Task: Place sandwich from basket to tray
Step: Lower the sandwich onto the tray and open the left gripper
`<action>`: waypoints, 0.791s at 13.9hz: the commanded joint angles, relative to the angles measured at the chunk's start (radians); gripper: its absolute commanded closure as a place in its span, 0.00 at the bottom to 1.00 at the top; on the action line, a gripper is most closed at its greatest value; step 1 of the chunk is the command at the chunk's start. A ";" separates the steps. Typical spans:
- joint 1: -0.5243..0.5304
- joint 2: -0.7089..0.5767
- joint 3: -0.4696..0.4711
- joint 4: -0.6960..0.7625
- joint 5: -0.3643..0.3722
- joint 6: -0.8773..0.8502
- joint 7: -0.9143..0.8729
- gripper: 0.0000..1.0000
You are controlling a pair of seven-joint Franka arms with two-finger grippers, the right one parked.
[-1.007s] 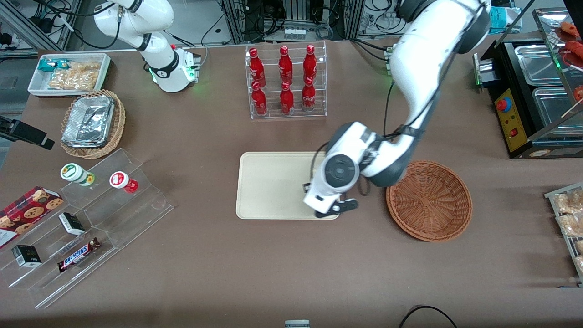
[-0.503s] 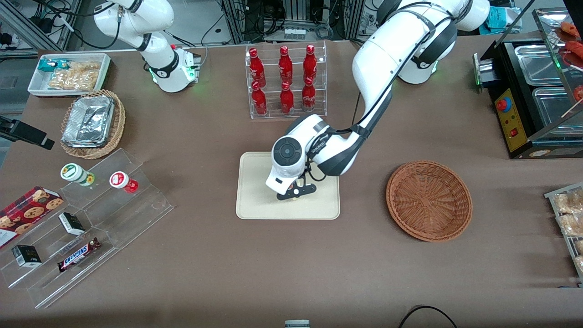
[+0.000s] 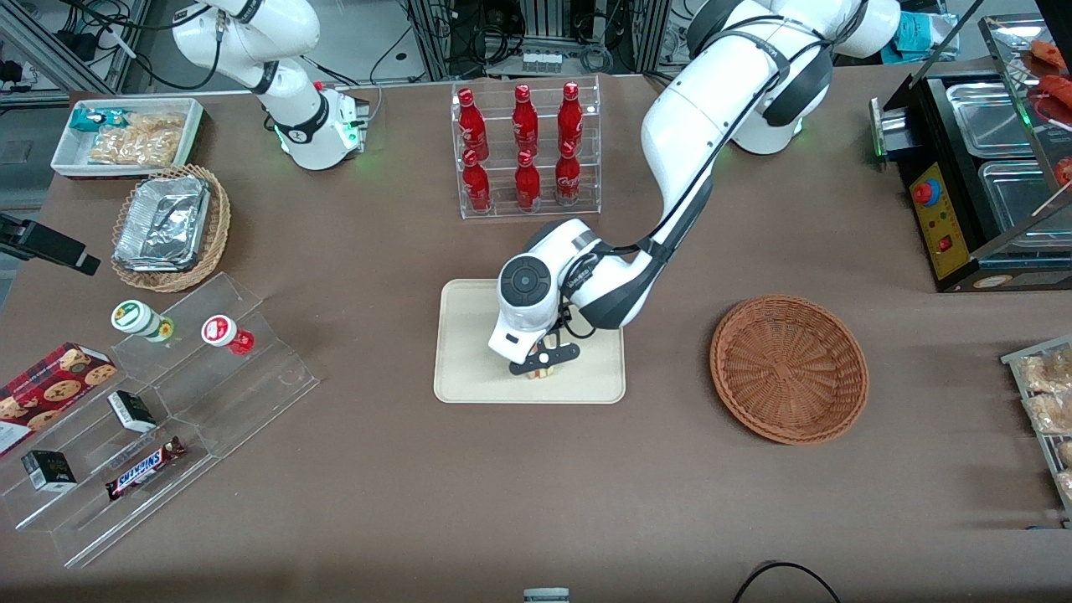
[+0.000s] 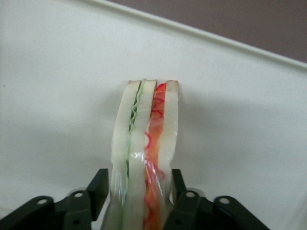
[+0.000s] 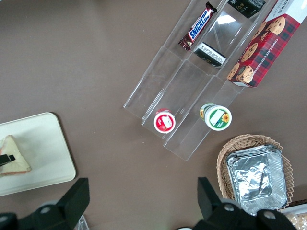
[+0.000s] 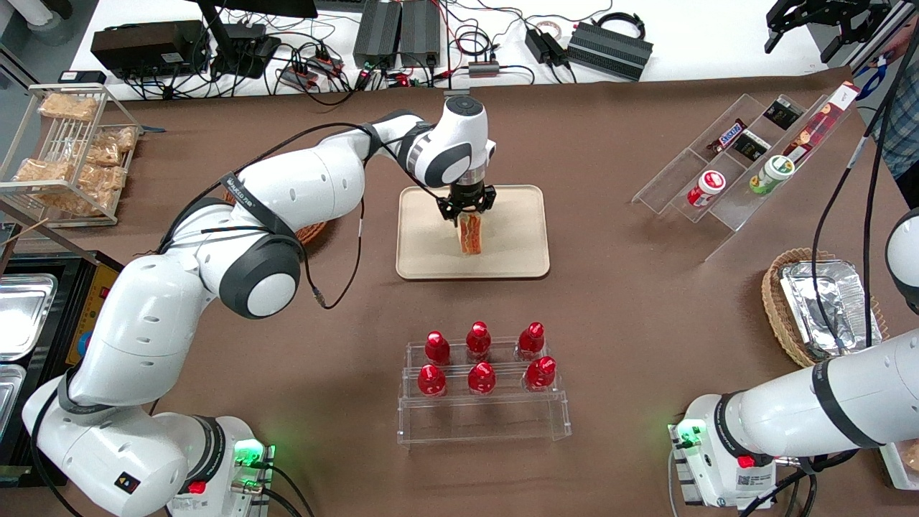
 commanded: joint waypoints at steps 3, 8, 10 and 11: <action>-0.007 -0.075 0.086 0.020 0.041 -0.011 -0.024 0.00; 0.060 -0.253 0.197 -0.007 0.056 -0.167 -0.002 0.00; 0.128 -0.351 0.196 -0.077 0.047 -0.182 0.094 0.00; 0.162 -0.408 0.196 -0.138 0.043 -0.187 0.172 0.00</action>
